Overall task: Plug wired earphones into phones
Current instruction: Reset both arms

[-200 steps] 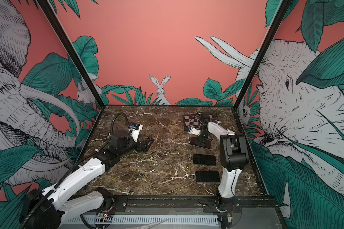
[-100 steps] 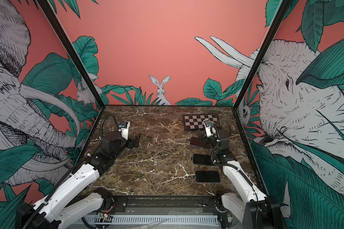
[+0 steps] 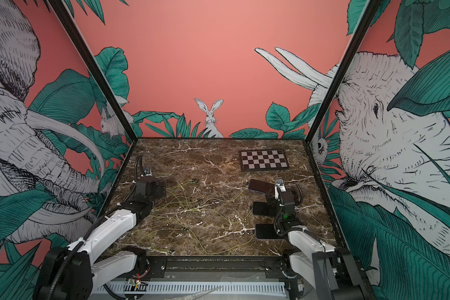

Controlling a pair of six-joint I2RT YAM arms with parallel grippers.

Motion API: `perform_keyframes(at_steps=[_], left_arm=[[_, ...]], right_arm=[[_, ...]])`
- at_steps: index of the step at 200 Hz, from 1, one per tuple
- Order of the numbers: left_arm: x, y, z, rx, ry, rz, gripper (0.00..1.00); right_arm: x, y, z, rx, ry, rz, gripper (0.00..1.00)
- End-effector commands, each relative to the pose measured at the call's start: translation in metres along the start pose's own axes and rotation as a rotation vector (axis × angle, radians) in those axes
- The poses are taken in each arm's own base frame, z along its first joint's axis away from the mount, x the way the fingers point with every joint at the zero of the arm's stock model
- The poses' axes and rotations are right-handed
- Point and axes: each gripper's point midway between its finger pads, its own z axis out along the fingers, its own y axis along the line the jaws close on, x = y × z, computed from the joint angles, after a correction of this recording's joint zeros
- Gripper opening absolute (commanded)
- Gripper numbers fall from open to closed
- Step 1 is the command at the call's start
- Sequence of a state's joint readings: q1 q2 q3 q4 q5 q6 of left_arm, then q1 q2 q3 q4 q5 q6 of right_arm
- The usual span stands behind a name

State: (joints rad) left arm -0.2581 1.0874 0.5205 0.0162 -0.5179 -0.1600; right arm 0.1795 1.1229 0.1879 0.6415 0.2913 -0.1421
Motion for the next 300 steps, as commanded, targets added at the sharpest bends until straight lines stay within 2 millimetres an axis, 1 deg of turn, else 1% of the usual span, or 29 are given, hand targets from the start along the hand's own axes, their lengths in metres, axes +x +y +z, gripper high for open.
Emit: perform_keyframes(at_steps=[1, 6, 19, 37, 51, 61, 74, 81, 104, 117, 128, 138, 143, 155, 156, 159, 163, 166, 170, 176, 188, 198, 210, 220, 233, 246, 262, 285, 300], left_arm=[[-0.021, 0.006, -0.002, -0.032, -0.094, 0.06, 0.99], [-0.021, 0.009, -0.002, -0.053, -0.098, 0.091, 0.99], [-0.012, 0.014, 0.003, -0.095, -0.102, 0.153, 0.99], [0.004, 0.002, 0.011, -0.036, -0.114, 0.211, 0.99], [0.011, -0.007, 0.015, 0.002, -0.144, 0.196, 1.0], [0.005, -0.012, 0.016, 0.025, -0.173, 0.205, 1.0], [0.0, -0.021, 0.018, 0.059, -0.215, 0.247, 1.0], [-0.004, -0.023, 0.018, 0.064, -0.243, 0.267, 1.0], [-0.005, -0.029, 0.023, 0.084, -0.26, 0.313, 0.99], [-0.01, -0.031, 0.026, 0.126, -0.279, 0.273, 0.99], [-0.013, -0.028, 0.03, 0.138, -0.285, 0.21, 1.0], [-0.017, -0.026, 0.032, 0.135, -0.297, 0.171, 0.99], [-0.018, -0.027, 0.033, 0.141, -0.296, 0.168, 0.99], [-0.018, -0.031, 0.035, 0.157, -0.29, 0.158, 0.99], [-0.018, -0.03, 0.036, 0.156, -0.289, 0.157, 0.99], [-0.019, -0.031, 0.036, 0.156, -0.292, 0.153, 1.0], [-0.02, -0.03, 0.037, 0.154, -0.294, 0.149, 0.99], [-0.021, -0.03, 0.038, 0.152, -0.296, 0.145, 0.99], [-0.023, -0.029, 0.039, 0.147, -0.3, 0.139, 1.0], [-0.022, -0.03, 0.04, 0.147, -0.301, 0.141, 0.99], [-0.019, -0.032, 0.045, 0.16, -0.316, 0.146, 0.99], [-0.016, -0.034, 0.051, 0.169, -0.333, 0.144, 0.99], [-0.01, -0.036, 0.057, 0.176, -0.341, 0.138, 1.0], [-0.011, -0.033, 0.064, 0.146, -0.336, 0.128, 0.99], [-0.004, -0.031, 0.069, 0.145, -0.263, 0.124, 1.0], [-0.01, -0.026, 0.074, 0.137, -0.27, 0.099, 1.0], [-0.006, -0.026, 0.075, 0.145, -0.247, 0.096, 1.0], [-0.008, -0.026, 0.074, 0.142, -0.259, 0.095, 1.0], [-0.007, -0.026, 0.074, 0.144, -0.251, 0.095, 1.0]], right_arm=[[-0.029, -0.016, 0.001, 0.081, -0.127, 0.051, 0.99], [-0.029, -0.017, 0.003, 0.086, -0.123, 0.046, 0.99], [-0.03, -0.023, 0.009, 0.12, -0.11, 0.055, 0.99], [-0.031, -0.026, 0.02, 0.118, -0.099, 0.062, 0.99], [-0.034, -0.029, 0.031, 0.115, -0.08, 0.074, 0.99], [-0.031, -0.029, 0.038, 0.097, -0.028, 0.066, 0.99], [-0.032, -0.028, 0.043, 0.085, -0.024, 0.069, 0.99], [-0.032, -0.027, 0.042, 0.081, -0.023, 0.068, 0.99], [-0.032, -0.017, 0.035, -0.006, -0.059, 0.078, 0.99], [-0.034, -0.013, 0.032, -0.054, -0.091, 0.147, 0.99], [-0.038, -0.005, 0.03, -0.115, -0.156, 0.19, 0.99], [-0.033, 0.006, 0.033, -0.16, -0.184, 0.156, 0.99], [-0.029, 0.007, 0.035, -0.158, -0.193, 0.16, 0.99], [-0.023, 0.008, 0.037, -0.141, -0.239, 0.17, 0.99], [-0.026, 0.007, 0.036, -0.139, -0.254, 0.172, 0.99], [-0.022, 0.007, 0.037, -0.132, -0.255, 0.177, 0.99], [-0.026, 0.005, 0.037, -0.125, -0.264, 0.18, 0.99], [-0.021, 0.006, 0.039, -0.128, -0.238, 0.177, 0.99], [-0.025, 0.004, 0.038, -0.121, -0.231, 0.175, 0.99], [-0.023, 0.003, 0.041, -0.117, -0.197, 0.175, 0.99], [-0.024, 0.005, 0.053, -0.125, -0.147, 0.174, 0.99], [-0.029, 0.004, 0.064, -0.125, -0.119, 0.18, 0.99], [-0.021, -0.001, 0.073, -0.093, -0.024, 0.187, 0.99], [-0.02, -0.007, 0.073, -0.052, -0.032, 0.206, 0.99], [-0.018, -0.013, 0.072, -0.017, -0.028, 0.218, 0.99], [-0.021, -0.014, 0.072, -0.013, -0.042, 0.221, 0.99], [-0.02, -0.013, 0.072, -0.02, -0.038, 0.219, 0.99], [-0.019, -0.012, 0.072, -0.025, -0.035, 0.216, 0.99], [-0.021, -0.008, 0.073, -0.051, -0.04, 0.206, 0.99]])
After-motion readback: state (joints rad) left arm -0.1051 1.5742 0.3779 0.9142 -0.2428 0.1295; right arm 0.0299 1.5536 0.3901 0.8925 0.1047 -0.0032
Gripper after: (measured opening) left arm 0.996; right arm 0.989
